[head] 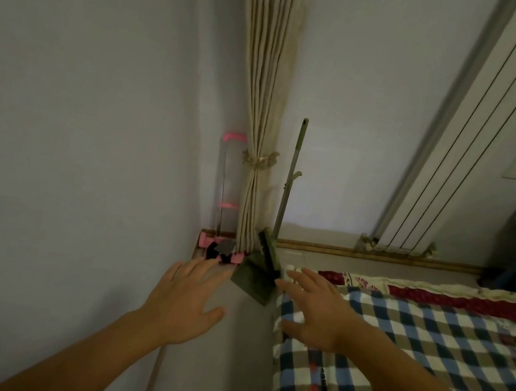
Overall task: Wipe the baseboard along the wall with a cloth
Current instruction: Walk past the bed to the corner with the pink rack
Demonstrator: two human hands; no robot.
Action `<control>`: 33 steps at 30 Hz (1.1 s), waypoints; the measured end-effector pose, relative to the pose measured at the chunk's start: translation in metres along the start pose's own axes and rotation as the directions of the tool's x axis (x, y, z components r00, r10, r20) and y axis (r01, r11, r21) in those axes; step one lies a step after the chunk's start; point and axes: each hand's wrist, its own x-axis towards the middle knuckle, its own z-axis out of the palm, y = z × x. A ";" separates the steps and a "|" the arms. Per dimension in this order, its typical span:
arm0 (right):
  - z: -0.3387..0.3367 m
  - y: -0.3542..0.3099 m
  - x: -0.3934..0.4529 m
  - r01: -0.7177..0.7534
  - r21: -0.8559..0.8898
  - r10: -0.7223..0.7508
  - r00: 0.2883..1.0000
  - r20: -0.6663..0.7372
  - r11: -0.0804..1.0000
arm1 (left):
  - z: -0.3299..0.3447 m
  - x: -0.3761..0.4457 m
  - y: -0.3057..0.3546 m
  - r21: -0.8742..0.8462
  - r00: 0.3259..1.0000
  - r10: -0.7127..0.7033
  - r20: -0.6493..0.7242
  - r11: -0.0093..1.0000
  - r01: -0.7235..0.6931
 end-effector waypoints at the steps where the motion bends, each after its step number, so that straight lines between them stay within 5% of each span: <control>1: -0.001 0.007 0.011 0.008 -0.001 -0.008 1.000 0.005 1.000 | 0.002 0.012 -0.004 -0.008 1.000 0.003 0.003 1.000 -0.003; 33: -0.024 0.125 0.251 0.066 0.025 -0.069 0.976 0.206 0.998 | 0.042 0.227 -0.103 -0.064 0.978 -0.175 0.116 0.981 0.183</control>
